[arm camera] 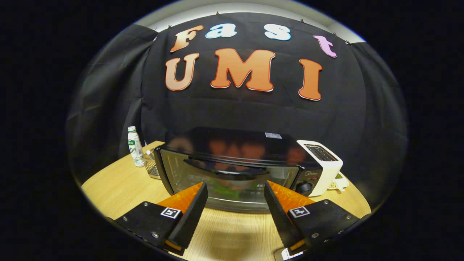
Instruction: Open the toaster oven, put the food inside, and close the toaster oven door.
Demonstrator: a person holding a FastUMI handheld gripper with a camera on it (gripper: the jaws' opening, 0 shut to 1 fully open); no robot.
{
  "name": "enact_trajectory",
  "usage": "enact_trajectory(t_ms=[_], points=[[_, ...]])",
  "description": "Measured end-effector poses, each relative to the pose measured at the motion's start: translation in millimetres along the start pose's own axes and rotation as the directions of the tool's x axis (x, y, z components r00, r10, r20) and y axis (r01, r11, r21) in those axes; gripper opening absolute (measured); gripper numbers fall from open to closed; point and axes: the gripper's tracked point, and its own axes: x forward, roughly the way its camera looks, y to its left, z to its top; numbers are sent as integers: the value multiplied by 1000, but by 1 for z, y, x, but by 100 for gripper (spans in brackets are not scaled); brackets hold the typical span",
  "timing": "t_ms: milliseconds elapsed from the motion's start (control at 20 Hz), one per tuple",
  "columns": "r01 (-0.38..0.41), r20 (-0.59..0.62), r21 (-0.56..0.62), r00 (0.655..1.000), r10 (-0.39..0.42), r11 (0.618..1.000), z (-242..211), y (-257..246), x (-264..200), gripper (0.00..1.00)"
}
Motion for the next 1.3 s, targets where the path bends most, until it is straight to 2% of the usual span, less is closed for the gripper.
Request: enact_trajectory(t_ms=[250,500,600,800,950,1200,1300], points=[[-15,120,21,993,13,1000,57,-10,-36,93],[-55,262,43,964,42,998,129,-31,-111,95],[-48,306,44,951,32,998,151,-44,-134,96],[-55,334,49,942,36,997,175,-65,-171,96],[7,375,36,927,-20,999,194,-95,-194,96],[25,447,22,894,-33,999,218,-105,-232,96],[9,456,25,890,-19,1000,224,-105,-241,96]])
